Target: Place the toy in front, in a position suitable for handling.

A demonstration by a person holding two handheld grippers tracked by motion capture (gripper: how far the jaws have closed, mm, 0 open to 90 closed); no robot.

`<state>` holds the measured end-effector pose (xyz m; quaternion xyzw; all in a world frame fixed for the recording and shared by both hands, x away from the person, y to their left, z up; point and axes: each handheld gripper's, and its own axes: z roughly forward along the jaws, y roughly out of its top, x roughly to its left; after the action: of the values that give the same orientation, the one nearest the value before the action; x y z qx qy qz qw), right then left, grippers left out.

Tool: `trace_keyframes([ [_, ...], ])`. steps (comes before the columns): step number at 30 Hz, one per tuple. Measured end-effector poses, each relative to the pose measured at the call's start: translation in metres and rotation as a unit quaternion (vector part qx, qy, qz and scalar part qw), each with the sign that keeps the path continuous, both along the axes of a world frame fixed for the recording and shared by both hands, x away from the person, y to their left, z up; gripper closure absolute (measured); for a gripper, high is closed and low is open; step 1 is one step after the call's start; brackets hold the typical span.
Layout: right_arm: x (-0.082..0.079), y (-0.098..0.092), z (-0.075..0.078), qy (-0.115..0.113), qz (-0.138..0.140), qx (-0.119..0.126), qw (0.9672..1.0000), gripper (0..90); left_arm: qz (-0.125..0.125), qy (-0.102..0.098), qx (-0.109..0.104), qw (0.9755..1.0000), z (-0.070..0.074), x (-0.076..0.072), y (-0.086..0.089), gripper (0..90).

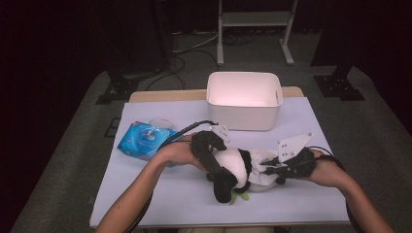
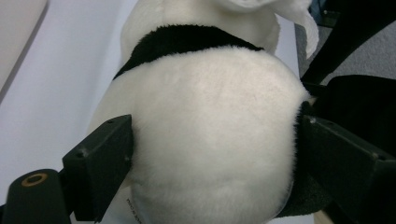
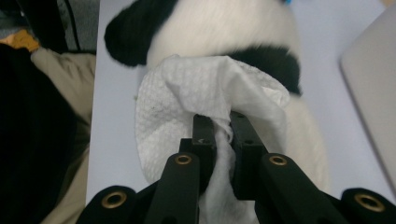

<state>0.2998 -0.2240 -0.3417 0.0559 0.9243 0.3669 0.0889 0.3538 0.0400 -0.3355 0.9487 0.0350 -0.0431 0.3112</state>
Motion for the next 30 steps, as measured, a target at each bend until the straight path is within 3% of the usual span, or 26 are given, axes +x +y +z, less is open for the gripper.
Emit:
trace_keyframes([
  [6,0.011,0.021,-0.001,-0.001,0.012,-0.005,0.9999,81.5,-0.005,-0.018,0.006,0.9998,0.0,-0.008,-0.002,11.4],
  [8,0.012,0.026,-0.005,-0.001,0.015,-0.013,0.9998,81.5,0.002,-0.022,0.0,0.9997,0.0,-0.008,0.001,11.1],
  [10,0.012,0.026,-0.007,0.008,0.011,-0.013,0.9998,81.6,0.007,-0.019,-0.007,0.9998,0.002,-0.007,0.005,11.1],
  [15,0.01,0.023,-0.014,0.021,0.013,-0.009,0.9996,81.7,0.027,-0.012,0.004,0.9996,0.004,-0.005,0.011,8.5],
  [21,0.008,0.022,-0.018,0.029,0.017,-0.003,0.9994,81.9,0.041,0.019,0.018,0.9988,-0.009,-0.001,0.01,2.2],
  [24,0.005,0.02,-0.019,0.029,0.015,-0.005,0.9994,81.9,0.042,0.033,0.013,0.9985,-0.017,0.001,0.005,0.0],
  [30,0.001,0.009,-0.022,0.024,0.0,0.001,0.9997,81.9,0.022,0.013,0.025,0.9994,-0.01,0.006,-0.012,1.6],
])
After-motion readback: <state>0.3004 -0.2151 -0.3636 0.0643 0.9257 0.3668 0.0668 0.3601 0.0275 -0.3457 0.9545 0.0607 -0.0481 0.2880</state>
